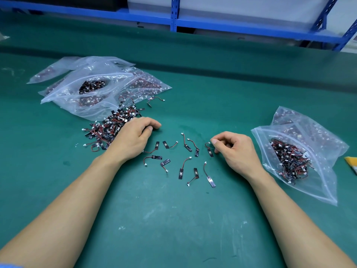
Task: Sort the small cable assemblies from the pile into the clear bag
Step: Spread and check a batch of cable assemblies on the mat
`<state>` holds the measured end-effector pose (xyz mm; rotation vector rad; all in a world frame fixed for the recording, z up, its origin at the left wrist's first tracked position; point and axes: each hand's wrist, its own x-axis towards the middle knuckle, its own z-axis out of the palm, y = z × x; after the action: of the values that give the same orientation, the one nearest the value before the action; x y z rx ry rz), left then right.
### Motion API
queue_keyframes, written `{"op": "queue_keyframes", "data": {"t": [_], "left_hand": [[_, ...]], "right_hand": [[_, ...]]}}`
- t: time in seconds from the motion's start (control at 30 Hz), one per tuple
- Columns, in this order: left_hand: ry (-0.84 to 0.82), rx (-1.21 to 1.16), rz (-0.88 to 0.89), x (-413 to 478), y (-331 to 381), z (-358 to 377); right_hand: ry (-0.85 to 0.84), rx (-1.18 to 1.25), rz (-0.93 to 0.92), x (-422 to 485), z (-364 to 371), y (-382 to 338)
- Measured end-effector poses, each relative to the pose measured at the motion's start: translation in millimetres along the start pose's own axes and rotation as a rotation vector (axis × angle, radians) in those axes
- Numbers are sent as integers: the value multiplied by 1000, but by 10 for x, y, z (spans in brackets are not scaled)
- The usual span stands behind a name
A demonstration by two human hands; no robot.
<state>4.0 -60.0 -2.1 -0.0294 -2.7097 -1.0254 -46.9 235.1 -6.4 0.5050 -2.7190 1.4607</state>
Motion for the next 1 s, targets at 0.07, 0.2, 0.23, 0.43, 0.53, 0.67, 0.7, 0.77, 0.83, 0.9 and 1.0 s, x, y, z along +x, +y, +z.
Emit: {"op": "queue_keyframes", "data": {"t": [0.07,0.2,0.23,0.43,0.53,0.67,0.7,0.77,0.83,0.9,1.0], "left_hand": [[-24,19,7,2,5,-4],[-217,58,-6,-64,112,8],[-280,66,1,-97,159,38],[-388,232,231,-255,636,574],[-365,246,269,-215,864,812],[-277,24,233,-139,853,759],[-244,-23,241,-147,844,718],[-147,-93,250,-162,813,645],[-31,-229,196,-156,758,532],[43,-303,160,-136,635,394],[-86,-172,178,-130,435,248]], "right_hand": [[6,18,2,7,-1,16],[38,59,4,39,-14,33],[47,62,1,50,-18,34],[95,98,4,94,-5,34],[109,148,-3,91,-14,42],[100,122,-15,98,-21,67],[96,119,-18,102,-15,70],[83,109,-24,104,-10,78],[72,111,-28,103,-13,90],[70,131,-24,99,-18,97],[70,147,-25,101,-10,98]]}}
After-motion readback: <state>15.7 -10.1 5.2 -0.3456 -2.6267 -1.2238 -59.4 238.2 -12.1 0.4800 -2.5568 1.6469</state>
